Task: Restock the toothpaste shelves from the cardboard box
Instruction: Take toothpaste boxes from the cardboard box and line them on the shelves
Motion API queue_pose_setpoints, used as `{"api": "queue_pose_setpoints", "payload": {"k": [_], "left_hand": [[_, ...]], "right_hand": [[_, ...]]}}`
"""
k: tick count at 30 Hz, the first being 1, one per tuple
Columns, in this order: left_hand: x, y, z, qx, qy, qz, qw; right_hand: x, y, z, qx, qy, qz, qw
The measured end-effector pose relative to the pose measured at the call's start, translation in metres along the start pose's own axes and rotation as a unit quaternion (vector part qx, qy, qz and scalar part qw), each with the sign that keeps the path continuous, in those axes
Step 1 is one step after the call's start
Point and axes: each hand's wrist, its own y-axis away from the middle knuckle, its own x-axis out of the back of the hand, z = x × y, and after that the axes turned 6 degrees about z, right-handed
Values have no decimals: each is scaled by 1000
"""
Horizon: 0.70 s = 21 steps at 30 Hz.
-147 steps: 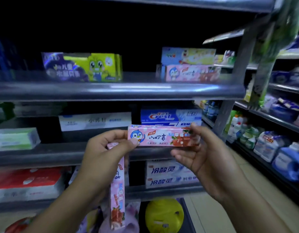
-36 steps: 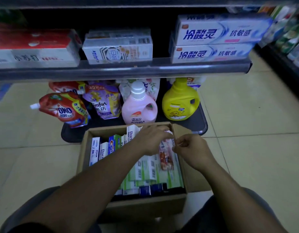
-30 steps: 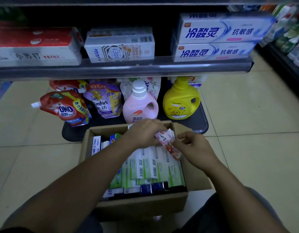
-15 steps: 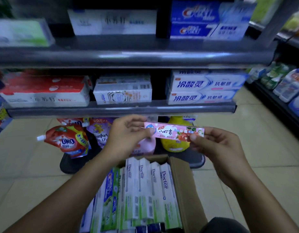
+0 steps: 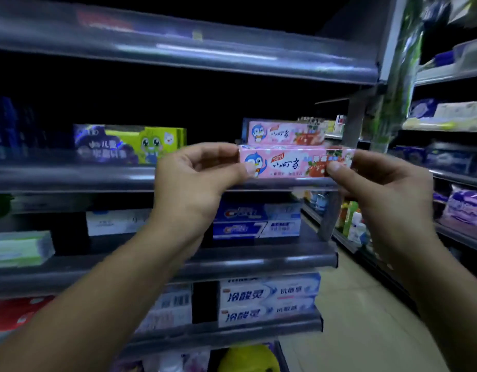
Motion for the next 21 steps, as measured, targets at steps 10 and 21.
{"api": "queue_pose_setpoints", "payload": {"k": [10,21], "left_hand": [[-56,-91,2,-41,-264,72,961],[-48,-87,-6,-82,-379,62,920]], "right_hand": [[-22,-101,21,-9,118,36,992],[-23,-87,52,-30,150,21,988]]}}
